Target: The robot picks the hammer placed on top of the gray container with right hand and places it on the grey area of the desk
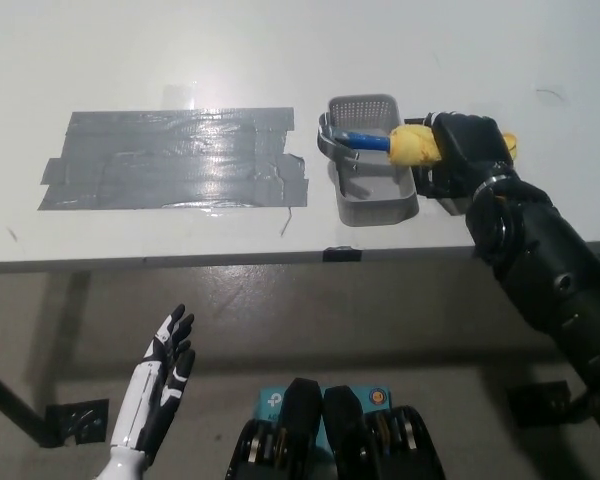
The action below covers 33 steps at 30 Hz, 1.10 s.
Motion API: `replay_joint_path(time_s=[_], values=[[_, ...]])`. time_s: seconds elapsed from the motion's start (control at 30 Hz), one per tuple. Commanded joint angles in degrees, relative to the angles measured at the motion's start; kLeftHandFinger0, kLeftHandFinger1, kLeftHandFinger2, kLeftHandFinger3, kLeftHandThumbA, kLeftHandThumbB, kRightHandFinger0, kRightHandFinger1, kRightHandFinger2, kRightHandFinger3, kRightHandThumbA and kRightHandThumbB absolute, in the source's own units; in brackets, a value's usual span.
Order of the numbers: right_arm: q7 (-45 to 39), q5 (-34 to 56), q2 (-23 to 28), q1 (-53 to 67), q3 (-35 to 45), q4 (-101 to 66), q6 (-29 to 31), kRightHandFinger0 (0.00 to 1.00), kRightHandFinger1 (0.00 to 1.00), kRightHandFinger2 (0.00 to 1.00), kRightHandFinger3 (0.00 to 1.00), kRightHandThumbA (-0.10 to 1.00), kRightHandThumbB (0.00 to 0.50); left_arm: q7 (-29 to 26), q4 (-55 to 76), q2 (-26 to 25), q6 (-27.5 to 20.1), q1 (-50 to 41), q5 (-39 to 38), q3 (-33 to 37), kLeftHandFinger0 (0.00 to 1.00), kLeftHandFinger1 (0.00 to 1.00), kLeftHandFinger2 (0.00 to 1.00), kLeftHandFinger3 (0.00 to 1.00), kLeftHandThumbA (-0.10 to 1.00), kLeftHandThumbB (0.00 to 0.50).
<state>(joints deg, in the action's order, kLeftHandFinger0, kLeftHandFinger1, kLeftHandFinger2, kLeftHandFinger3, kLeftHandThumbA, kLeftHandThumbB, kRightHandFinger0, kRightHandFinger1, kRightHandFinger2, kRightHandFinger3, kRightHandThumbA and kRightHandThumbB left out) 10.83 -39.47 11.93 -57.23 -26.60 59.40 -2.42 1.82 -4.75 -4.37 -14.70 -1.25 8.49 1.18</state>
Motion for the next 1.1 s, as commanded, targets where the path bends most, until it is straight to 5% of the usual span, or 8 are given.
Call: replay_joint_path(time_s=[0.0, 0.03, 0.1, 0.17, 0.27, 0.53, 0.77, 1.07], values=[[15.1, 0.5, -0.5, -8.3, 2.4, 1.4, 9.0, 0.0, 0.38, 0.71, 0.33, -0.1, 0.157, 0.6, 2.1, -0.9, -0.6, 2.0, -0.3, 0.5, 1.0, 1.0, 1.0, 1.0, 0.92, 0.093], [15.4, 1.8, -0.7, -8.6, 3.5, 1.8, 9.7, 0.0, 0.38, 0.7, 0.26, -0.1, 0.155, 0.5, 2.0, -1.0, -0.8, 2.0, -0.1, 0.5, 1.0, 1.0, 1.0, 1.0, 0.92, 0.088], [15.4, 3.5, -1.0, -9.0, 5.1, 1.8, 10.2, 0.0, 0.36, 0.69, 0.32, -0.1, 0.146, 0.5, 2.0, -1.0, -0.9, 2.2, 0.0, 0.6, 1.0, 1.0, 1.0, 1.0, 0.92, 0.087], [15.1, 4.2, -0.8, -9.6, 6.3, 1.3, 10.9, 0.0, 0.32, 0.69, 0.55, -0.1, 0.127, 0.4, 1.8, -1.1, -1.2, 2.2, 0.1, 0.6, 1.0, 1.0, 1.0, 1.0, 0.93, 0.088], [15.2, 3.8, -0.9, -10.8, 7.3, 1.0, 10.2, 0.0, 0.37, 0.78, 0.74, -0.1, 0.12, 0.2, 1.5, -1.2, -1.8, 2.4, 0.2, 0.6, 1.0, 1.0, 1.0, 1.0, 0.93, 0.075], [14.7, 2.5, -0.8, -13.9, 8.2, -1.2, 9.0, 0.0, 0.32, 0.73, 0.65, -0.1, 0.15, 0.0, 1.3, -1.5, -1.7, 2.4, 0.2, 0.9, 1.0, 1.0, 1.0, 1.0, 0.92, 0.065], [13.6, 0.8, -2.7, -16.7, 6.1, -1.0, 7.4, 0.0, 0.34, 0.76, 0.74, -0.1, 0.158, 0.0, 1.6, -1.8, -1.0, 2.5, 0.5, 1.2, 1.0, 1.0, 1.0, 1.0, 0.94, 0.081], [16.3, -0.3, -12.4, -20.3, 1.7, 6.7, 8.0, 0.0, 0.39, 0.78, 0.75, -0.1, 0.12, 0.6, 1.9, -1.6, -0.6, 2.4, -0.6, 1.6, 1.0, 1.0, 1.0, 1.0, 0.9, 0.085]])
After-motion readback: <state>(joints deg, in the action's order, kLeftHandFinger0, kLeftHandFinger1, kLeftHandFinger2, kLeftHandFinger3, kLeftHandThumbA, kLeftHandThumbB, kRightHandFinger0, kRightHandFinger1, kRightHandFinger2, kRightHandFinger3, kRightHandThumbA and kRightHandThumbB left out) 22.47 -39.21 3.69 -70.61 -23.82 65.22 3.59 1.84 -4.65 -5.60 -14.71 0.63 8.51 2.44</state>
